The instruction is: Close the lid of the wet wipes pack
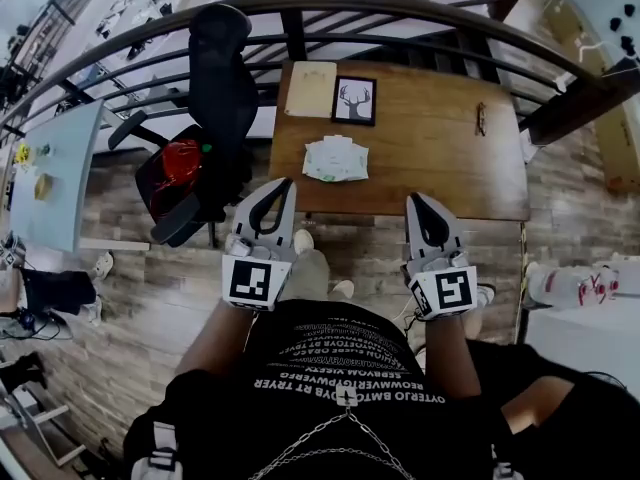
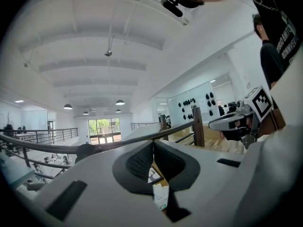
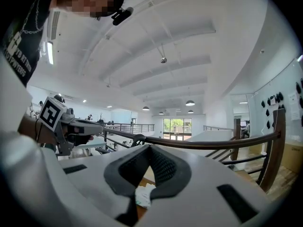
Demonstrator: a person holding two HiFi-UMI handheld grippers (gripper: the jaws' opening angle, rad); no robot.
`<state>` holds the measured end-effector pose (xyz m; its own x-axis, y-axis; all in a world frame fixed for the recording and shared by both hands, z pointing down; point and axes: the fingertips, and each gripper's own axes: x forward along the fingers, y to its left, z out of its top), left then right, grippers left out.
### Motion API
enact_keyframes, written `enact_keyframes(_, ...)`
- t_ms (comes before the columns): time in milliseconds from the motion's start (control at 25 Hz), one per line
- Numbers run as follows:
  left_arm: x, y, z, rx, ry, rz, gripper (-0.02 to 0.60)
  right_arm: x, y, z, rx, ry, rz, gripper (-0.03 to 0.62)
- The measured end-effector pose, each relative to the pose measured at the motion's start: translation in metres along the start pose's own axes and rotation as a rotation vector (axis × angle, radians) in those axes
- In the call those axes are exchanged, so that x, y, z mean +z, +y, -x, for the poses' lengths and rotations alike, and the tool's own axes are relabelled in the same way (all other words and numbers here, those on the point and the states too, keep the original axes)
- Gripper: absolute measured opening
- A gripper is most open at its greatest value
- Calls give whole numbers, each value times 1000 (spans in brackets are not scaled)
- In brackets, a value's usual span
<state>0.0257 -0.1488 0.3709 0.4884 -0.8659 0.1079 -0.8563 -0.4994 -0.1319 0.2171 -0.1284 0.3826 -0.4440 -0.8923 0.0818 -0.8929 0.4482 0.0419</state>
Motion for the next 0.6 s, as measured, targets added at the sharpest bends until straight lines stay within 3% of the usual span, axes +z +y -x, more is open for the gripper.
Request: enact_keyframes(600, 5, 46, -65, -42, -16, -7, 28, 0, -20, -65, -49, 20, -7, 15)
